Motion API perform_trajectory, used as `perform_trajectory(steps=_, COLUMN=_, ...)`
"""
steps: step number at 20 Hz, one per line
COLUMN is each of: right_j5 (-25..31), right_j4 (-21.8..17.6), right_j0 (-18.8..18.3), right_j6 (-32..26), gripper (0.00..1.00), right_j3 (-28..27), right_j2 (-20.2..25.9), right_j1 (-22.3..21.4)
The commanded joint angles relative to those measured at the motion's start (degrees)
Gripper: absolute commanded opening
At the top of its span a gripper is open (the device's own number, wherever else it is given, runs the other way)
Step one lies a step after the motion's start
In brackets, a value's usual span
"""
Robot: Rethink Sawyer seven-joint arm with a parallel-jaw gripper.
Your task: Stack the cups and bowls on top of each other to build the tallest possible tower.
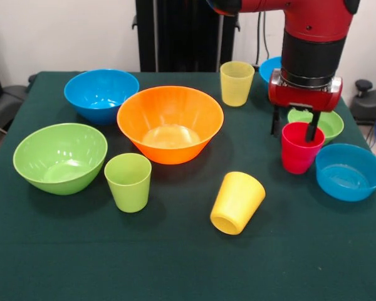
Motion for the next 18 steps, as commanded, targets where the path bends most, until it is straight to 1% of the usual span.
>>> perform_trajectory(steps=1, right_j5=3.19, right_j4=-4.82, right_j0=-1.77, right_j6=-11.66, gripper=1.00, right_j3=2.27, right_j2=5.59, right_j1=3.73)
perform_trajectory(steps=6, right_j5=5.87, right_j4=-6.07, right_j0=-1.70, right_j6=-12.74, gripper=1.00, right_j3=1.24, right_j2=5.47, right_j1=5.33)
perform_trajectory(steps=7, right_j5=6.97, right_j4=-6.41, right_j0=-1.82, right_j6=-13.45, gripper=1.00, right_j3=0.80, right_j2=5.64, right_j1=5.96)
perform_trajectory(steps=9, right_j5=7.47, right_j4=-7.27, right_j0=-1.76, right_j6=-13.90, gripper=1.00, right_j3=0.02, right_j2=5.64, right_j1=7.08)
perform_trajectory(steps=12, right_j5=7.18, right_j4=-8.09, right_j0=-1.71, right_j6=-13.38, gripper=1.00, right_j3=-0.61, right_j2=5.55, right_j1=8.14)
perform_trajectory(steps=13, right_j5=7.45, right_j4=-8.22, right_j0=-1.36, right_j6=-12.46, gripper=1.00, right_j3=-0.90, right_j2=5.02, right_j1=8.39)
perform_trajectory(steps=15, right_j5=9.06, right_j4=-9.09, right_j0=-0.57, right_j6=-12.49, gripper=1.00, right_j3=-2.50, right_j2=4.31, right_j1=9.51)
perform_trajectory(steps=17, right_j5=9.37, right_j4=-10.07, right_j0=-0.02, right_j6=-12.48, gripper=1.00, right_j3=-3.84, right_j2=3.77, right_j1=10.81)
perform_trajectory(steps=18, right_j5=9.07, right_j4=-10.41, right_j0=0.08, right_j6=-12.30, gripper=1.00, right_j3=-3.62, right_j2=3.63, right_j1=10.96)
